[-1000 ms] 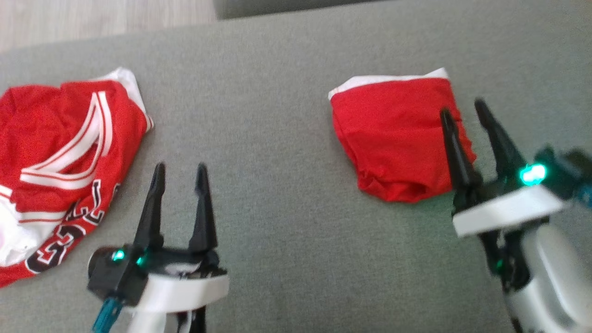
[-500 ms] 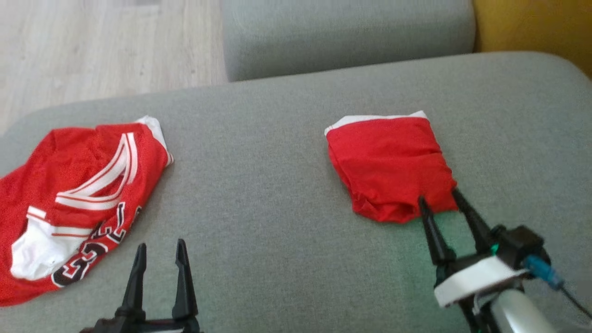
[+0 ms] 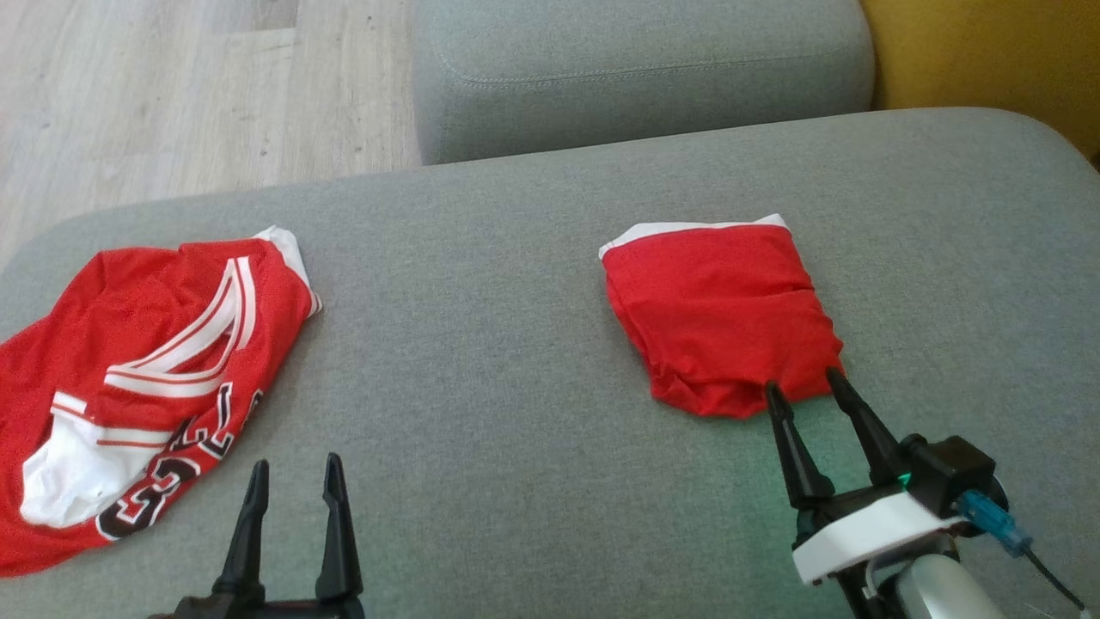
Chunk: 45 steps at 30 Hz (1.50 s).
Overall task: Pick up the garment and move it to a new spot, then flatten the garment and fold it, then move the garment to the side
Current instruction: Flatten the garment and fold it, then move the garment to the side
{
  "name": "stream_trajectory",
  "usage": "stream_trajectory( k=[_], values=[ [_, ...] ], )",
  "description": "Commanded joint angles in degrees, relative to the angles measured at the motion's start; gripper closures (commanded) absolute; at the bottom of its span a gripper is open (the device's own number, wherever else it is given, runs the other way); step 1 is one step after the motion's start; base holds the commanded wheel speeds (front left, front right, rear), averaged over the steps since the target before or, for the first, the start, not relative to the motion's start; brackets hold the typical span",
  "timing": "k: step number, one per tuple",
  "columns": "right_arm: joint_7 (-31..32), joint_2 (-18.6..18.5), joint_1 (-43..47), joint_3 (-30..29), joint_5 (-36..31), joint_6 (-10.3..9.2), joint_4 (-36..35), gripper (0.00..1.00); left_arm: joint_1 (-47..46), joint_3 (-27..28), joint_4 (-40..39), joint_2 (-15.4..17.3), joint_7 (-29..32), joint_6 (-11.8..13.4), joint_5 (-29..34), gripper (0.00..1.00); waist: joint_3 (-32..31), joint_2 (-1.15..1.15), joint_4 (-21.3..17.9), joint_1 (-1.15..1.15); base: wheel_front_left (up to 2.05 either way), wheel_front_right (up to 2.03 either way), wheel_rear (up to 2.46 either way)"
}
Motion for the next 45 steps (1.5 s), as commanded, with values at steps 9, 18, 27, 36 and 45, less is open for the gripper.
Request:
stream_trajectory(
  k=[9,18,27,36,45],
  values=[
    [-0.6,0.4,-0.3,1.1,-0.4,0.39,-1.1,0.00,-1.1,1.6,-1.4,-0.2,-0.3,-0.4,1.3,0.00,-0.3,0.00,-0.7,0.00,0.00,0.00,0.00],
    [-0.6,0.6,-0.5,0.4,-0.5,0.39,-0.5,0.00,-1.2,1.3,-1.8,-0.2,-0.3,-0.2,1.7,0.00,-0.1,0.00,-1.2,0.00,0.00,0.00,0.00],
    [-0.6,0.6,-0.7,-0.1,-0.7,0.39,-0.6,0.00,-1.4,1.0,-1.8,-0.2,-0.3,-0.3,1.7,0.00,0.5,0.00,-1.4,0.00,0.00,0.00,0.00],
    [-0.6,0.7,-6.0,-1.9,0.0,0.39,-0.8,0.00,-3.9,0.0,-3.5,-0.2,-0.3,-0.3,2.2,0.00,5.3,0.00,-1.9,0.00,0.00,0.00,0.00],
    [1.1,-4.3,-19.8,-2.0,4.3,0.39,11.3,0.00,-8.5,-2.1,-5.1,-0.2,-0.3,-0.4,3.2,0.00,11.0,0.00,-1.0,0.00,0.00,0.00,0.00]
  ],
)
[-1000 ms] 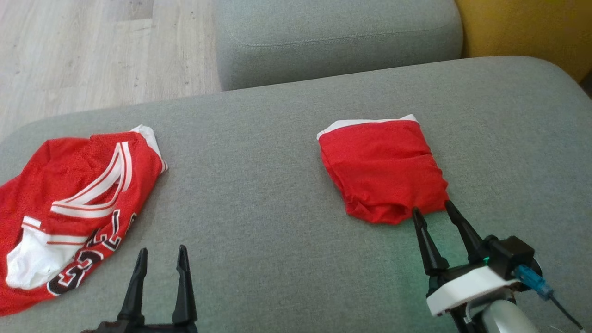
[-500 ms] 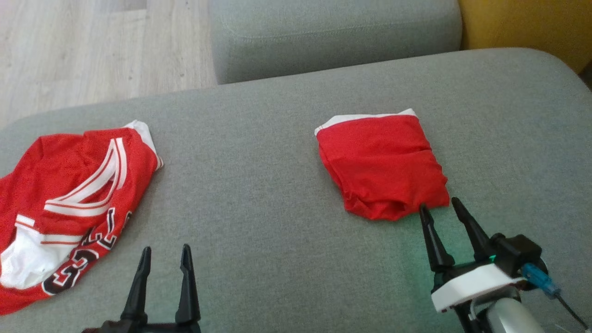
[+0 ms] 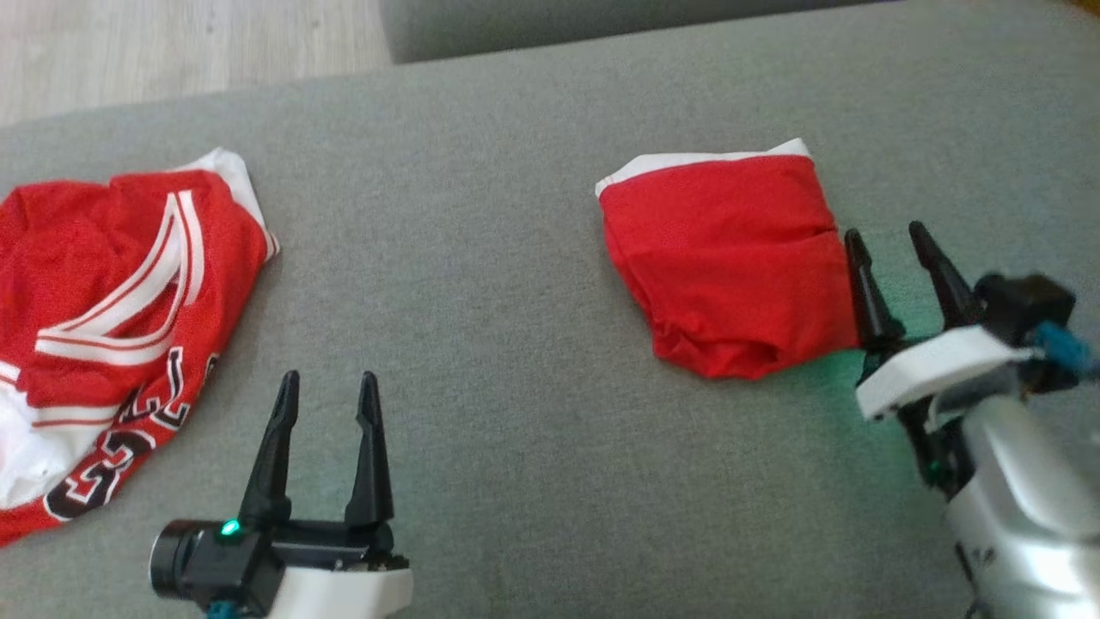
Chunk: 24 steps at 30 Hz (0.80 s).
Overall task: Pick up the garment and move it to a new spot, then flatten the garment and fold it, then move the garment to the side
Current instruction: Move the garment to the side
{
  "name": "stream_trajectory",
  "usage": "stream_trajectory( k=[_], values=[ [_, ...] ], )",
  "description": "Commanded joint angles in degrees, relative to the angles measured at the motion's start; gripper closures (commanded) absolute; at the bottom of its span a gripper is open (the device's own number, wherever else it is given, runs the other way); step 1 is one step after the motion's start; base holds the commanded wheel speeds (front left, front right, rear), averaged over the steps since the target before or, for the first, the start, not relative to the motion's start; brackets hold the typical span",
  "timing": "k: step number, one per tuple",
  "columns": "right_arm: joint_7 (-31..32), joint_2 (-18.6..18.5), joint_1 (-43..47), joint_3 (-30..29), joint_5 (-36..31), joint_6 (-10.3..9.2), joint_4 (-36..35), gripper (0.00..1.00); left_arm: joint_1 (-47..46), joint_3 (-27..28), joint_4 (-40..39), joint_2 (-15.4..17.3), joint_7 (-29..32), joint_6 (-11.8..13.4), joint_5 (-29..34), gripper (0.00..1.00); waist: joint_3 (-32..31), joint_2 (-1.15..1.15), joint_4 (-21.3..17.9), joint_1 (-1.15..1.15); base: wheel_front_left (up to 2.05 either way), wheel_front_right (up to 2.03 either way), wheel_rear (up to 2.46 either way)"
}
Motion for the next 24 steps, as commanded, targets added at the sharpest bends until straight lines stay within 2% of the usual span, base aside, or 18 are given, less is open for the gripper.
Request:
stream_trajectory(
  k=[1,6,10,11,12,13,14,19,24],
  values=[
    [0.6,-1.0,-2.2,1.7,0.7,0.39,-0.5,0.00,-1.8,1.2,-1.9,-0.2,-0.3,-0.1,0.7,0.00,1.3,0.00,0.4,-0.02,0.00,0.00,0.00],
    [4.9,-4.4,-8.2,5.9,4.5,0.39,6.3,0.00,-3.7,0.1,-1.7,-0.2,-0.3,-0.1,0.7,0.00,3.9,0.00,1.6,-0.02,0.00,0.00,0.00],
    [8.6,-5.6,-10.7,10.4,8.6,0.39,10.5,0.00,-5.0,-0.5,-1.4,-0.2,-0.3,0.2,0.3,0.00,5.7,0.00,2.3,-0.02,0.00,0.00,0.00],
    [10.0,-5.6,-11.1,11.1,10.0,0.39,11.8,0.22,-5.2,-0.6,-1.3,-0.2,-0.3,0.3,0.1,0.00,6.1,0.00,2.4,-0.02,0.00,0.00,0.00],
    [11.2,-5.7,-11.4,11.9,11.2,0.39,12.7,0.65,-5.5,-0.8,-1.2,-0.2,-0.3,0.4,0.0,0.00,6.5,0.00,2.5,-0.02,0.00,0.00,0.00],
    [11.8,-5.9,-11.8,12.6,12.1,0.39,13.3,0.93,-5.7,-0.9,-1.2,-0.2,-0.3,0.5,-0.1,0.00,6.9,0.00,2.6,-0.02,0.00,0.00,0.00],
    [12.0,-6.4,-12.5,14.1,13.7,0.39,13.5,1.00,-6.2,-1.0,-1.4,-0.2,-0.3,0.7,-0.3,0.00,7.9,0.00,2.5,-0.02,0.00,0.00,0.00],
    [9.2,-10.8,-15.6,14.6,14.2,0.39,13.9,1.00,-7.5,-0.7,-2.0,-0.2,-0.3,0.9,-0.3,0.00,11.2,0.00,0.7,-0.02,0.00,0.00,0.00],
    [9.4,-17.9,-19.8,13.5,12.7,0.39,14.9,1.00,-10.0,-0.6,-2.5,-0.2,-0.3,0.0,0.7,0.00,16.3,0.00,-1.9,-0.02,0.00,0.00,0.00]
  ],
)
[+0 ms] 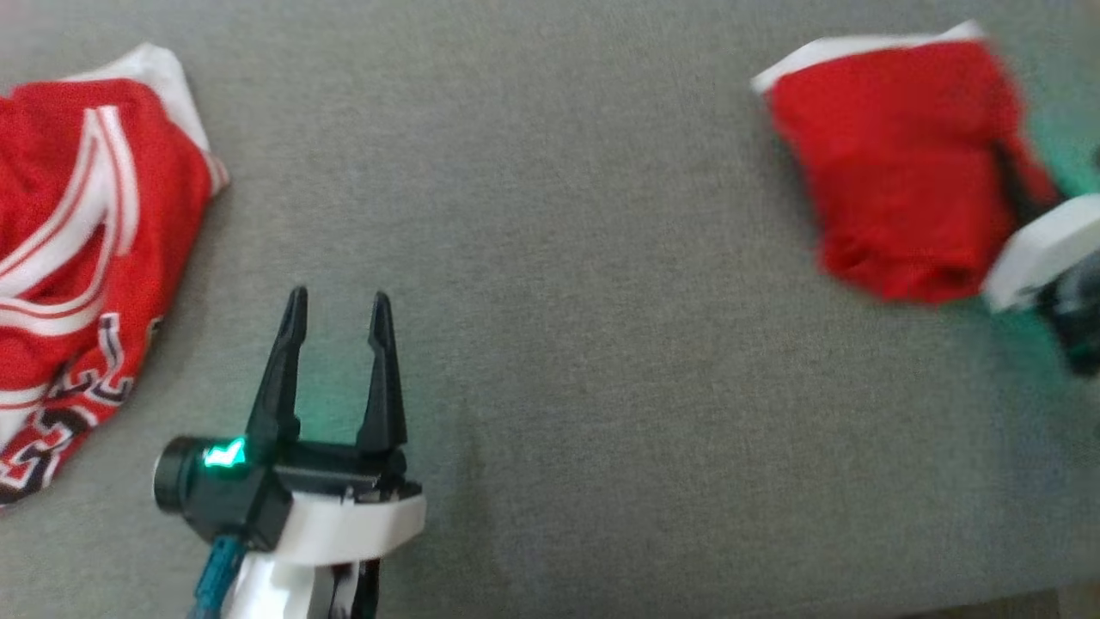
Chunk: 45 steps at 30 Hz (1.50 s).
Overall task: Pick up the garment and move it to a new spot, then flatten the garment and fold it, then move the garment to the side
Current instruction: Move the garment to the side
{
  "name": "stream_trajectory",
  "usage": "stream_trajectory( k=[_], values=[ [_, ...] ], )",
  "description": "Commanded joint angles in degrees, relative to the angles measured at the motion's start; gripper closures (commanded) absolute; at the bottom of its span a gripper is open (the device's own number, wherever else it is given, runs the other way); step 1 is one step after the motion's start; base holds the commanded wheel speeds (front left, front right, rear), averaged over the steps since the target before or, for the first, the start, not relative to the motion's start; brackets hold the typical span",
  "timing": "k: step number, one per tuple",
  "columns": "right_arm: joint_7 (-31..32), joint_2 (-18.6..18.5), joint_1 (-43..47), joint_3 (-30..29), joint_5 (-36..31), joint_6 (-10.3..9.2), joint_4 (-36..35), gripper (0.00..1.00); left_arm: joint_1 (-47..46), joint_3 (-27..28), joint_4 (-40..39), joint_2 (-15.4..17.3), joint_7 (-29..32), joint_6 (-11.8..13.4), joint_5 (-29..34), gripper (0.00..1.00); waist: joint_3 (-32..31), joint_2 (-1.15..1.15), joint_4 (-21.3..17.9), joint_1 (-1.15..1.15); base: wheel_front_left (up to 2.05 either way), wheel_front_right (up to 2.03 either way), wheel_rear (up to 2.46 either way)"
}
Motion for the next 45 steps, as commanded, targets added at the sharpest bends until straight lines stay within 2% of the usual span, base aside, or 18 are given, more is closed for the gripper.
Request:
stream_trajectory(
  k=[1,2,9,14,15,16,17,20,23,26,30,33,37,41,45],
  values=[
    [0.0,-4.5,-2.2,-0.8,-0.8,0.37,-0.6,1.00,-2.7,1.4,-2.2,-0.1,-0.3,-0.5,1.0,0.00,4.5,0.00,-2.4,0.00,0.00,0.00,0.00],
    [0.0,-4.5,-2.2,-0.8,-0.8,0.37,-0.6,1.00,-2.7,1.4,-2.2,-0.1,-0.3,-0.5,1.0,0.00,4.5,0.00,-2.4,0.00,0.00,0.00,0.00],
    [-0.2,-15.5,-8.2,-5.3,-4.5,0.37,-0.4,1.00,-9.3,0.7,-2.2,-0.1,-0.3,-3.1,3.5,0.00,13.4,0.00,-4.2,0.00,0.00,0.00,0.00],
    [-0.5,-19.9,-10.3,-9.7,-9.2,0.37,-1.2,1.00,-12.7,0.7,-2.0,-0.1,-0.3,-3.7,4.1,0.00,16.9,0.00,-4.8,0.00,0.00,0.00,0.00],
    [-0.7,-20.4,-10.6,-10.8,-10.2,0.37,-1.2,0.83,-13.2,0.7,-2.0,-0.1,-0.3,-3.7,4.1,0.00,17.3,0.00,-4.8,0.00,0.00,0.00,0.00],
    [-0.9,-20.9,-10.7,-11.9,-11.3,0.37,-1.2,0.03,-13.5,0.6,-1.9,-0.1,-0.3,-3.8,4.0,0.00,17.6,0.00,-4.8,0.00,0.00,0.00,0.00],
    [-0.9,-20.8,-10.7,-12.9,-12.0,0.37,-1.2,0.00,-13.8,0.5,-1.8,-0.1,-0.3,-3.8,3.9,0.00,17.7,0.00,-4.7,0.00,0.00,0.00,0.00],
    [-2.5,-20.9,-10.4,-15.9,-17.0,0.37,-1.6,0.00,-14.3,0.1,-1.2,-0.1,-0.3,-3.9,3.5,0.00,17.1,0.00,-4.2,0.00,0.00,0.00,0.00],
    [-5.5,-18.3,-9.5,-20.4,-22.1,0.37,-2.5,0.00,-14.0,0.0,-0.8,-0.1,-0.3,-3.6,2.6,0.00,15.1,0.00,-3.5,0.00,0.00,0.00,0.00],
    [-7.6,-12.5,-6.7,-23.4,-25.7,0.37,-4.9,0.00,-12.8,-0.1,-0.3,-0.1,-0.3,-3.0,1.9,0.00,11.8,0.00,-2.8,0.00,0.00,0.00,0.00],
    [-9.7,-4.5,-0.3,-23.8,-28.2,0.37,-9.4,0.00,-10.5,0.4,0.9,-0.1,-0.3,-1.7,0.8,0.00,5.5,0.00,-1.6,0.00,0.00,0.00,0.00],
    [-10.8,1.4,4.7,-21.7,-26.1,0.37,-12.3,0.00,-8.2,1.5,2.0,-0.1,-0.3,-0.4,0.1,0.00,0.7,0.00,-0.8,0.00,0.00,0.00,0.00],
    [-11.5,7.8,10.3,-15.4,-21.9,0.37,-15.9,0.00,-5.0,3.2,3.4,-0.1,-0.3,0.5,-1.0,0.00,-5.6,0.00,0.1,0.00,0.00,0.00,0.00],
    [-11.5,12.5,15.6,-9.9,-18.0,0.37,-20.6,0.00,-1.8,5.2,5.1,-0.1,-0.3,1.1,-1.8,0.00,-11.3,0.00,0.9,0.00,0.00,0.00,0.00],
    [-11.5,16.7,21.4,-8.5,-15.8,0.37,-22.8,0.00,1.2,6.7,6.7,-0.1,-0.3,1.1,-2.7,0.00,-17.2,0.00,1.8,0.00,0.00,0.00,0.00]
  ],
)
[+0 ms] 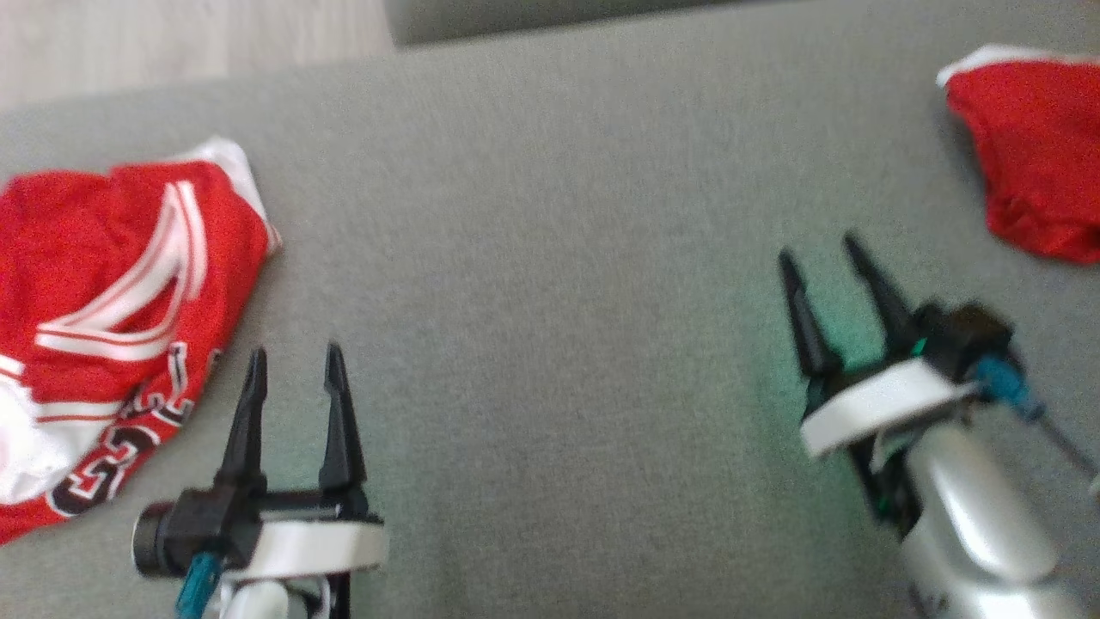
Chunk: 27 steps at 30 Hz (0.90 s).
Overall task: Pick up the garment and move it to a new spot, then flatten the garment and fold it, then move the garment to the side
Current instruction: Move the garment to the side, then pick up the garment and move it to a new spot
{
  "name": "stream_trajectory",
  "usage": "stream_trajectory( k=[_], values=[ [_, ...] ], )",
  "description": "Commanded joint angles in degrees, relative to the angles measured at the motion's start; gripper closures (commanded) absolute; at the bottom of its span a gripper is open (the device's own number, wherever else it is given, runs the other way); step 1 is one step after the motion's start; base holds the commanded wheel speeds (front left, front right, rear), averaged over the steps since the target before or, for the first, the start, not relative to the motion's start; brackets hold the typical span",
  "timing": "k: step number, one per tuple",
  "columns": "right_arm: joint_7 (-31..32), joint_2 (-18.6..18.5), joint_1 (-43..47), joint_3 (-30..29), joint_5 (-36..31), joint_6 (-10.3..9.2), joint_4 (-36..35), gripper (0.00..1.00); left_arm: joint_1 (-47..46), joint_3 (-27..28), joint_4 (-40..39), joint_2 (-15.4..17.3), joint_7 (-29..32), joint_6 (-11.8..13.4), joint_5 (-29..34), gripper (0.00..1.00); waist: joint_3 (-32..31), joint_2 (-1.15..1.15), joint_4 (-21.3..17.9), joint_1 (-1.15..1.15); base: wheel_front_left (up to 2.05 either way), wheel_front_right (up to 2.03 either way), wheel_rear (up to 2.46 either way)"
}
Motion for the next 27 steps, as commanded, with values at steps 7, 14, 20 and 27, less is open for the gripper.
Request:
stream_trajectory(
  k=[7,14,20,27],
  values=[
    [-0.6,4.3,7.8,-0.4,-1.8,0.37,-2.1,0.00,3.5,3.9,0.6,0.0,-0.1,-0.7,-0.4,0.00,-10.9,0.00,1.8,0.02,0.00,0.00,0.00],
    [-0.6,6.9,11.4,-3.4,-5.8,0.37,-2.7,0.00,5.2,5.4,2.3,0.0,-0.1,-1.6,0.5,0.00,-12.7,0.00,1.6,0.02,0.00,0.00,0.00],
    [-0.6,7.8,12.3,-4.2,-6.8,0.37,-2.7,0.00,5.5,6.5,3.6,0.0,-0.1,-1.8,0.7,0.00,-13.2,0.00,1.3,0.02,0.00,0.00,0.00],
    [-0.6,8.2,12.6,-5.5,-7.3,0.37,-2.5,0.00,5.3,6.4,4.2,0.0,-0.1,-2.0,1.0,0.00,-13.2,0.00,1.1,0.02,0.00,0.00,0.00]
  ],
)
